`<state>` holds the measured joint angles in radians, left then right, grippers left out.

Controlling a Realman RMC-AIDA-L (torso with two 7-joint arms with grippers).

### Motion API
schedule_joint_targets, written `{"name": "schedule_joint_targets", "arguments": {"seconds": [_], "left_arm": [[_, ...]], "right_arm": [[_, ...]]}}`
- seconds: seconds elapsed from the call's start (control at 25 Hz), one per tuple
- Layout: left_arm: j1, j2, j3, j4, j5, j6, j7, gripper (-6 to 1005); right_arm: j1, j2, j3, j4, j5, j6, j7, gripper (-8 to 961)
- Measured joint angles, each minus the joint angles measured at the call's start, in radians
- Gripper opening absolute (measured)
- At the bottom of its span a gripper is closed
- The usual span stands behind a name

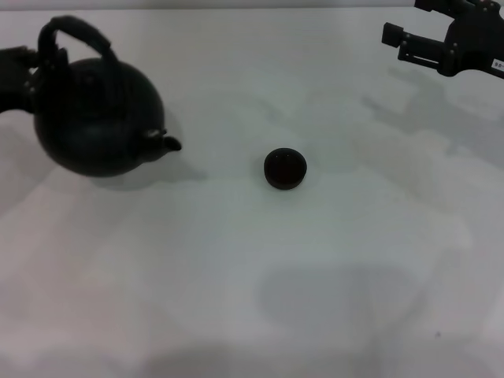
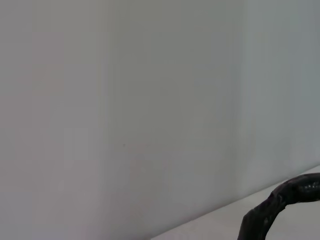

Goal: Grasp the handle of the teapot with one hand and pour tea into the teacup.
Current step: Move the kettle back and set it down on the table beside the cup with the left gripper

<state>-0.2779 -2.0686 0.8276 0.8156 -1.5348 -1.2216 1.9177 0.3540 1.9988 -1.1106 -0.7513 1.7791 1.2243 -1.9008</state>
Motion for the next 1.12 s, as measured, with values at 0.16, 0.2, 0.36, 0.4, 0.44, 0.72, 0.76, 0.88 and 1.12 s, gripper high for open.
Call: {"name": "schedule_joint_targets", "arguments": {"seconds": [0.16,0.2,0.36,0.4,0.44,0.72,0.76,0.88,1.12], "left_arm": [[0.001,-0.001,-0.052,-0.082,-0.02,-0.026,0.124,95],[0.001,-0.001,-0.058,-0.103,-0.034,-0.034,0.154,95],[0.002,0.003,-0.063,-0.186,-0.096,-0.067,0.264,95],[0.002,0.003,-0.063,-0.186,-0.096,-0.067,0.264,95],[0.002,0.003,-0.063,-0.214,-0.111,-0.074,0.3,95],[0.002,0.0,-0.12,-0.278,-0.119,-0.071,0.373,94],[0.002,-0.001,-0.128,-0.289,-0.119,-0.07,0.387,94],[0.005,-0.005,-0.148,-0.307,-0.125,-0.07,0.434,95],[0.011,-0.007,-0.155,-0.365,-0.173,-0.067,0.532,95]], "right_arm": [[0.002,0.001,-0.002,0.002,0.0,0.0,0.0,844],[0.003,0.001,-0.002,0.002,0.0,0.0,0.0,844],[0.002,0.002,-0.003,0.006,0.0,0.0,0.003,844],[0.002,0.002,-0.003,0.01,0.0,0.0,0.003,844],[0.001,0.002,-0.003,0.013,0.0,0.0,0.003,844],[0.0,0.002,-0.003,0.035,0.0,0.002,-0.001,844],[0.0,0.002,-0.003,0.038,0.0,0.002,-0.002,844],[-0.001,0.002,-0.002,0.041,0.0,0.002,-0.002,844],[-0.001,0.003,-0.003,0.045,0.0,0.004,-0.003,844]]}}
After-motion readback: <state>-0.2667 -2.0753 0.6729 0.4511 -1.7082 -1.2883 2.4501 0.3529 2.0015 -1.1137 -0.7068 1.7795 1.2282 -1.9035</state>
